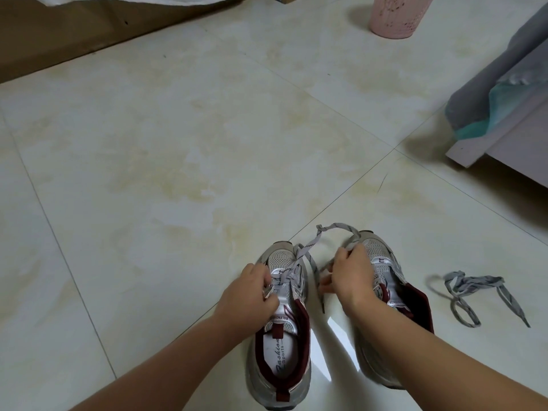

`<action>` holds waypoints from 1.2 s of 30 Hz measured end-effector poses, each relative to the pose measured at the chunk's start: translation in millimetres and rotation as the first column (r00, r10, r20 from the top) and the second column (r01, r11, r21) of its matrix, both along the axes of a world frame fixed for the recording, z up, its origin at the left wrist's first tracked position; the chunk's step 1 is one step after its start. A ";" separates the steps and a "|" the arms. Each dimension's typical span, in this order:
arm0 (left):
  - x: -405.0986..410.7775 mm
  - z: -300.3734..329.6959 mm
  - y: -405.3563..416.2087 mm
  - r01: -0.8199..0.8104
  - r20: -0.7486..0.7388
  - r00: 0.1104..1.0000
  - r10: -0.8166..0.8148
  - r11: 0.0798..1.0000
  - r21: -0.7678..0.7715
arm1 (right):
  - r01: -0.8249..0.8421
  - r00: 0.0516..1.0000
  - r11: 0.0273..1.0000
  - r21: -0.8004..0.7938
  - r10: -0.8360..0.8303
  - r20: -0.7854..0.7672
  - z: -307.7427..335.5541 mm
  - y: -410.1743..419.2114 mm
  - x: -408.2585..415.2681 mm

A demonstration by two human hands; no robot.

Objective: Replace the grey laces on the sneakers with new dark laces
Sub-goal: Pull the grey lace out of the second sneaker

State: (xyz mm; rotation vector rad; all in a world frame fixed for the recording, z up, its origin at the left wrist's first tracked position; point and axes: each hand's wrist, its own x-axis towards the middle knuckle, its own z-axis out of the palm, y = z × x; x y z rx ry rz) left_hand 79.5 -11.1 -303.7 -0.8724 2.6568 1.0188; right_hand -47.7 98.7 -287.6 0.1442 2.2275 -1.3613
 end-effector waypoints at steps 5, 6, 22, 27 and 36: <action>-8.5 1.1 -12.0 -0.044 -0.020 0.999 0.045 0.999 0.015 | -0.665 0.746 0.710 0.231 0.616 0.254 16.3 7.3 17.0; -10.8 2.5 -13.9 -0.039 -0.009 0.999 0.040 0.998 0.042 | -0.723 0.688 0.662 0.200 0.661 0.300 18.2 8.0 22.1; -23.2 9.8 -15.3 0.181 0.097 0.980 -0.173 0.980 -0.087 | -0.715 0.697 0.674 0.186 0.663 0.273 -1.1 7.5 35.3; -23.8 18.5 -26.1 -0.197 0.045 0.977 0.208 0.806 0.558 | -0.690 0.719 0.706 0.162 0.642 0.267 -5.0 12.0 35.1; -17.3 14.8 -29.0 0.034 0.053 0.997 -0.048 0.970 0.243 | -0.637 0.758 0.766 0.085 0.601 0.254 -10.0 17.1 37.6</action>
